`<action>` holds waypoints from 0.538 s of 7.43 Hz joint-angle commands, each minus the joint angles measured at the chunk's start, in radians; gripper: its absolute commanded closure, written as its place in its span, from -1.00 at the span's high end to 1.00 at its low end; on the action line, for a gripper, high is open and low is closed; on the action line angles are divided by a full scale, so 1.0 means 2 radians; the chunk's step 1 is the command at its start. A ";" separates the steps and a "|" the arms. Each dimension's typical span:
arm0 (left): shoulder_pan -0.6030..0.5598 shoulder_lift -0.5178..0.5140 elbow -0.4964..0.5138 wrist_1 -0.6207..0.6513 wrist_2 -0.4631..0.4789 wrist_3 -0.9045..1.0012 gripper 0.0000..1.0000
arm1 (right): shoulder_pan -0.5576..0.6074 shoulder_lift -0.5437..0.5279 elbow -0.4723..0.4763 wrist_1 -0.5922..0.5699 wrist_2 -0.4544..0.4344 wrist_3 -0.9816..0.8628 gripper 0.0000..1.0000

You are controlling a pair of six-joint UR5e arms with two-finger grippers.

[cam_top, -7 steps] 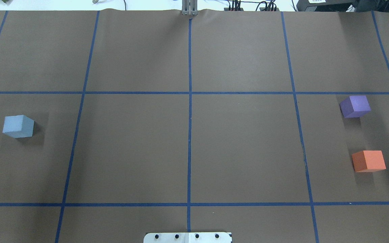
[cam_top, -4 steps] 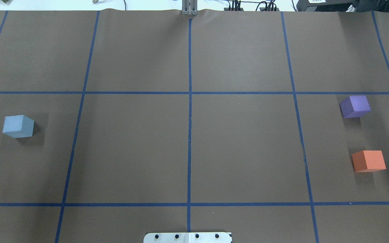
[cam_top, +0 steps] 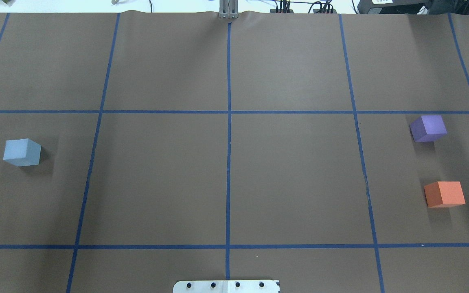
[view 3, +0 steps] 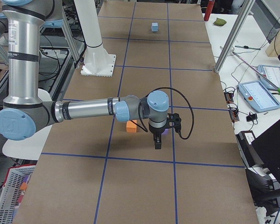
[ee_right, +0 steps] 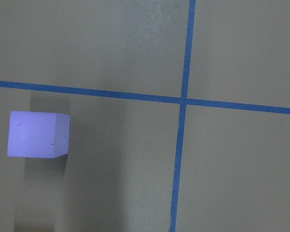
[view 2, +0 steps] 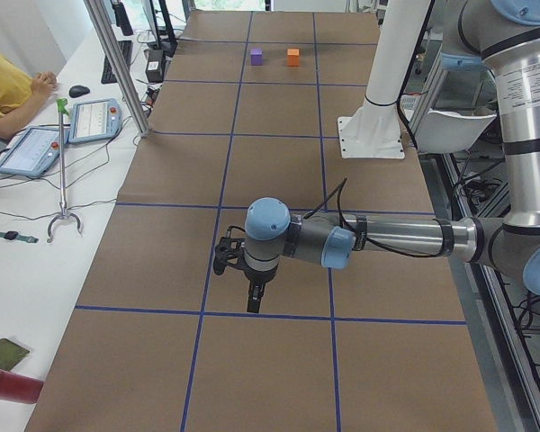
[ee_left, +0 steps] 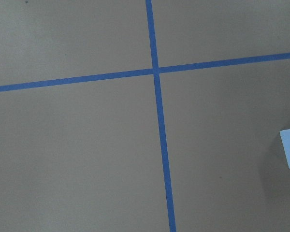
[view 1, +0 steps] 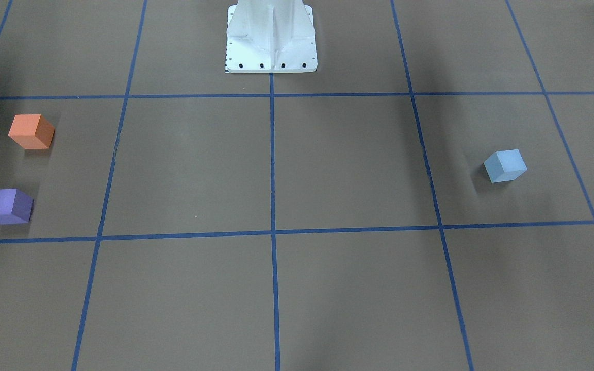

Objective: Place blue block between orange and purple blocks

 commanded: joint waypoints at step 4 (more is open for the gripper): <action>0.109 -0.049 -0.002 -0.018 -0.001 -0.210 0.99 | -0.006 -0.011 -0.002 0.029 0.001 0.004 1.00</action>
